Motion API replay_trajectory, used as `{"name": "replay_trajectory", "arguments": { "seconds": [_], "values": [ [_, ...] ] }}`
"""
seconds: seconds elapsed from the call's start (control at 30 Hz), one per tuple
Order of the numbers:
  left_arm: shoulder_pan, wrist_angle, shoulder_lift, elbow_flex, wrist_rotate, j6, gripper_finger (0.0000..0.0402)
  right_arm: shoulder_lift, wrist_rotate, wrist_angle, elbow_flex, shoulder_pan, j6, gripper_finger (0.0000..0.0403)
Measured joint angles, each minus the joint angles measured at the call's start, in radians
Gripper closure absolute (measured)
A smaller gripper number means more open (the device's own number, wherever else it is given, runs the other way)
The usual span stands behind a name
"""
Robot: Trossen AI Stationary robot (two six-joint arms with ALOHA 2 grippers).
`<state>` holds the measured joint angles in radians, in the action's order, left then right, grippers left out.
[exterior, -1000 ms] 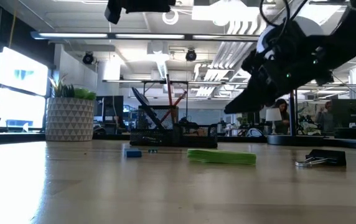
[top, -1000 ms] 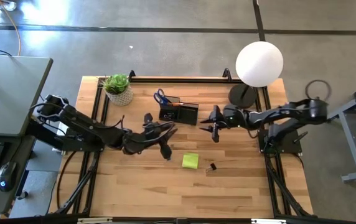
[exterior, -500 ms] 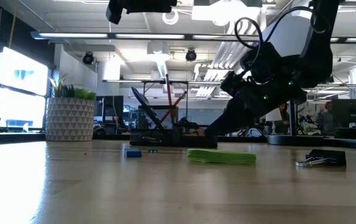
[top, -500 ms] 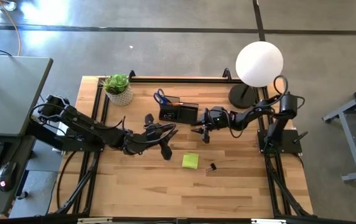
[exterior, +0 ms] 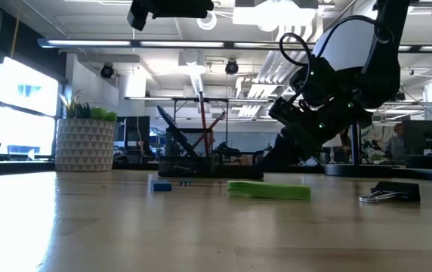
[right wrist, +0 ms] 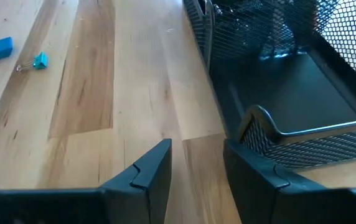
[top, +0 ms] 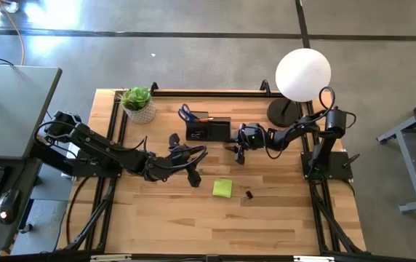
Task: Pick and place office supplies into organizer
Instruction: Put the blue binder clip into the black desk organizer
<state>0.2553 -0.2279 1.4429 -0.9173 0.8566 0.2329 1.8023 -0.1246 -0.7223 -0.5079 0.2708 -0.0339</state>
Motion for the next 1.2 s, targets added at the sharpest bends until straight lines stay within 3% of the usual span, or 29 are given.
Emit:
{"name": "replay_trajectory", "arguments": {
  "seconds": [0.23,0.43,0.57,0.73,0.97,1.2],
  "values": [
    [0.0,0.026,0.0,0.0,-0.023,0.0,0.0316,-0.011,-0.131,-0.003,0.0,-0.012,0.044,0.0263],
    [0.0,0.084,0.0,0.0,-0.152,0.041,0.0316,-0.095,-0.242,0.039,0.0,-0.05,0.087,0.0263],
    [0.0,0.179,0.004,0.0,-0.171,0.235,0.0316,-0.226,-0.244,0.125,0.001,-0.09,0.05,0.0263],
    [0.002,0.31,0.095,0.0,-0.157,0.485,0.0316,-0.416,-0.248,0.261,0.0,-0.139,-0.049,0.0263],
    [0.0,0.344,0.256,0.002,-0.194,0.51,0.0316,-0.588,-0.298,0.539,0.0,-0.188,-0.161,0.0263],
    [-0.028,0.341,0.312,0.0,-0.235,0.516,0.0316,-0.592,-0.287,0.582,0.001,-0.262,-0.159,0.0263]
  ]
}}
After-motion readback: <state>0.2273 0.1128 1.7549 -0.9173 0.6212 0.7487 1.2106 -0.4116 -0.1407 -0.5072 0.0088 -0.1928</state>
